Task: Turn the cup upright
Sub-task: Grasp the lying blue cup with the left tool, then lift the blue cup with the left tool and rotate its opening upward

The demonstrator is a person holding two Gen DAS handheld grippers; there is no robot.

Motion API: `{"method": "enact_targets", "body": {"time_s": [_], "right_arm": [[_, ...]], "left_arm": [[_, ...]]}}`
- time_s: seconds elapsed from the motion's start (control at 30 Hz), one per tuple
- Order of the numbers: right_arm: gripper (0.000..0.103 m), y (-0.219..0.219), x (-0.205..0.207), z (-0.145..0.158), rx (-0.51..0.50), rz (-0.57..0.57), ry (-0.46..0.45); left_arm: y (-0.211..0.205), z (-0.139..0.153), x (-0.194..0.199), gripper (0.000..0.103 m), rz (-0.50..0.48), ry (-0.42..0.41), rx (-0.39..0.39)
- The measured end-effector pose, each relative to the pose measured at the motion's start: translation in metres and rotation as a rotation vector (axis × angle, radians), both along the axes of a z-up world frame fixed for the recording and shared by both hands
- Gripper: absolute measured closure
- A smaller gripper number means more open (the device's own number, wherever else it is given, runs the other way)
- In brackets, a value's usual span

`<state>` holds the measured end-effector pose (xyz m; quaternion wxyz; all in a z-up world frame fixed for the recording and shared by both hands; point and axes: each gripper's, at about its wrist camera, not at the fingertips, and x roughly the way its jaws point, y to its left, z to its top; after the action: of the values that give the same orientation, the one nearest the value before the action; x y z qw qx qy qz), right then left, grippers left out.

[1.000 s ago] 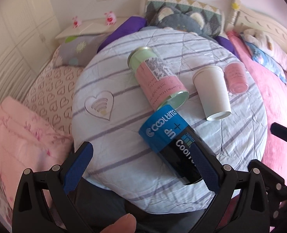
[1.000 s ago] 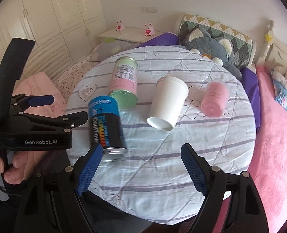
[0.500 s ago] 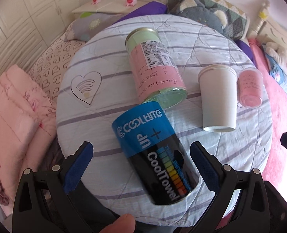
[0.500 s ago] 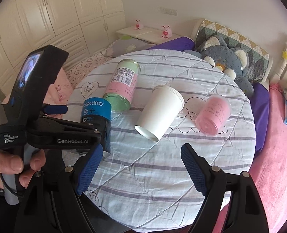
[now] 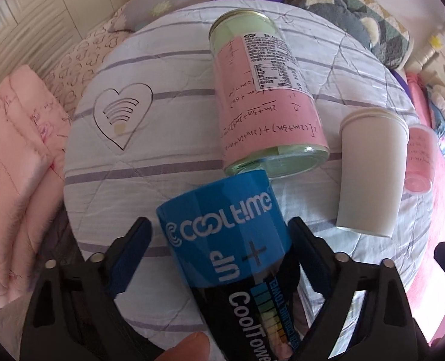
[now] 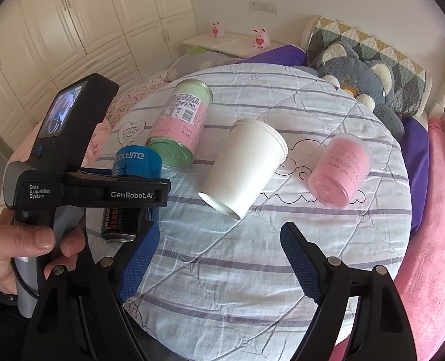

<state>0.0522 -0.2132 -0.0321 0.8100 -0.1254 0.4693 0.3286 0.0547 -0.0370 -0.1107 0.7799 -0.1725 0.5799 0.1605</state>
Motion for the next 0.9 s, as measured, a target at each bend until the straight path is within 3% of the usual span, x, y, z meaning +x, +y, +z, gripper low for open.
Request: {"method": "enact_targets", "body": {"time_s": [0.07, 0.43, 0.9], "right_arm": [[0.019, 0.001, 0.001, -0.001, 0.005, 0.002, 0.006], [0.019, 0.008, 0.000, -0.006, 0.025, -0.016, 0.031], [0.019, 0.023, -0.017, 0.002, 0.033, -0.128, 0.015]], "left_arm": [[0.001, 0.002, 0.000, 0.020, 0.004, -0.010, 0.006], [0.000, 0.010, -0.004, 0.023, -0.048, -0.042, 0.002], [-0.001, 0.046, -0.031, 0.026, -0.219, -0.162, 0.047]]}}
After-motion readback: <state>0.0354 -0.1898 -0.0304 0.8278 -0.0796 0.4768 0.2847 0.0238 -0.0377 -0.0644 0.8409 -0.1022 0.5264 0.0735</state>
